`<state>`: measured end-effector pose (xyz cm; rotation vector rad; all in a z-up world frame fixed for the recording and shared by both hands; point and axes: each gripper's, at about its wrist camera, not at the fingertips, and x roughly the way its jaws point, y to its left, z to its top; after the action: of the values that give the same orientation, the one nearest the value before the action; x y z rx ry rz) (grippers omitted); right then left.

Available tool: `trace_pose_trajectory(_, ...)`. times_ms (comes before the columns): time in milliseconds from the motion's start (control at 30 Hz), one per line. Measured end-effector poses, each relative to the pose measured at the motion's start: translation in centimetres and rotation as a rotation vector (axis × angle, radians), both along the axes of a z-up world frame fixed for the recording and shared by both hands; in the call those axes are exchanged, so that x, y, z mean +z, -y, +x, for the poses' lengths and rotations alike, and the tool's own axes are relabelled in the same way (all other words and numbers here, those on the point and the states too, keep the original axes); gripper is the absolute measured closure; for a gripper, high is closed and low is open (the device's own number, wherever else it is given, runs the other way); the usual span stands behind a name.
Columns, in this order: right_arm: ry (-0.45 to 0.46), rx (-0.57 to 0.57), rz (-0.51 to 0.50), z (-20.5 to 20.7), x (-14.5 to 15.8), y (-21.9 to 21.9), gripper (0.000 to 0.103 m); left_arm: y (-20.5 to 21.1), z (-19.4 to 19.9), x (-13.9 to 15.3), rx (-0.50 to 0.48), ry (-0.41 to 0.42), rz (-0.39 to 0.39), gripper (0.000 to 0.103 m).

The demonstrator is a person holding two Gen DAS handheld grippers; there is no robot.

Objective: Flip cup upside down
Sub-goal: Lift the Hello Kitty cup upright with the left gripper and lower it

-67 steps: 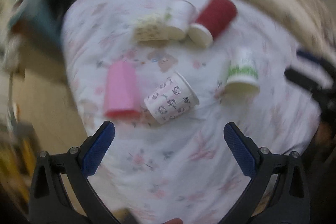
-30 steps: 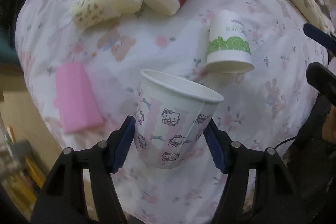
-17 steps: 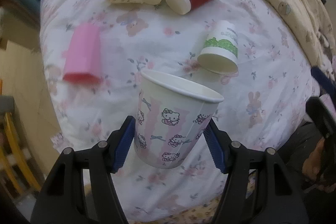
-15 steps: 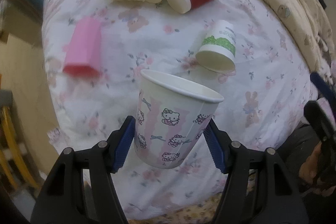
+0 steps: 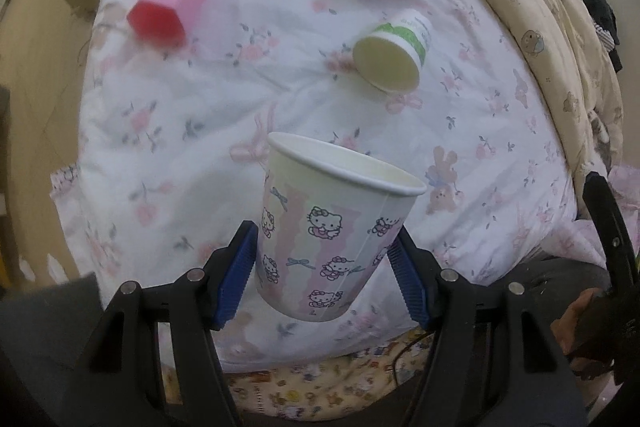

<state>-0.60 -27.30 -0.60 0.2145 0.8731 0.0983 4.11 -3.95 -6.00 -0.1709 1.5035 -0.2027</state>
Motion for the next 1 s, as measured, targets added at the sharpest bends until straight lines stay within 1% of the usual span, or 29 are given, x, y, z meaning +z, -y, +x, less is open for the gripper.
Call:
trace_pose_trajectory(100,0.011,-0.009,0.007,-0.8,-0.1,0.4,0.001,0.7,-1.3,0.1,0.018,0.047,0.021,0.041)
trace_pose_trajectory(167,0.008,-0.011,0.015,-1.3,-0.4,0.5,0.001,1.1,-2.0,-0.4,0.03,0.048,0.024,0.041)
trace_pose_trajectory(367,-0.028,-0.043,0.016,-1.9,-1.8,1.5,0.001,2.2,-2.0,-3.9,0.085,-0.039,0.018,0.041)
trace_pose_trajectory(467,-0.042,-0.073,0.017,-1.9,-2.3,2.2,0.001,2.7,-1.7,-5.2,0.108,-0.063,0.001,0.041)
trace_pose_trajectory(567,-0.052,-0.09,0.026,-1.6,-2.7,2.7,0.001,3.3,-1.6,-6.0,0.114,-0.088,-0.007,0.041)
trace_pose_trajectory(667,-0.062,-0.101,0.049,-1.4,-3.0,3.1,0.001,3.9,-1.6,-6.7,0.109,-0.099,0.01,0.04)
trace_pose_trajectory(800,-0.083,-0.115,0.082,-0.8,-3.5,3.5,0.001,3.7,-1.2,-7.9,0.169,-0.138,-0.006,0.04)
trace_pose_trajectory(900,-0.088,-0.112,0.095,-0.5,-3.7,3.3,0.001,3.1,-0.7,-8.2,0.23,-0.141,-0.017,0.041)
trace_pose_trajectory(1000,-0.088,-0.106,0.09,-0.3,-3.8,3.1,0.001,3.1,0.0,-8.4,0.252,-0.127,-0.019,0.04)
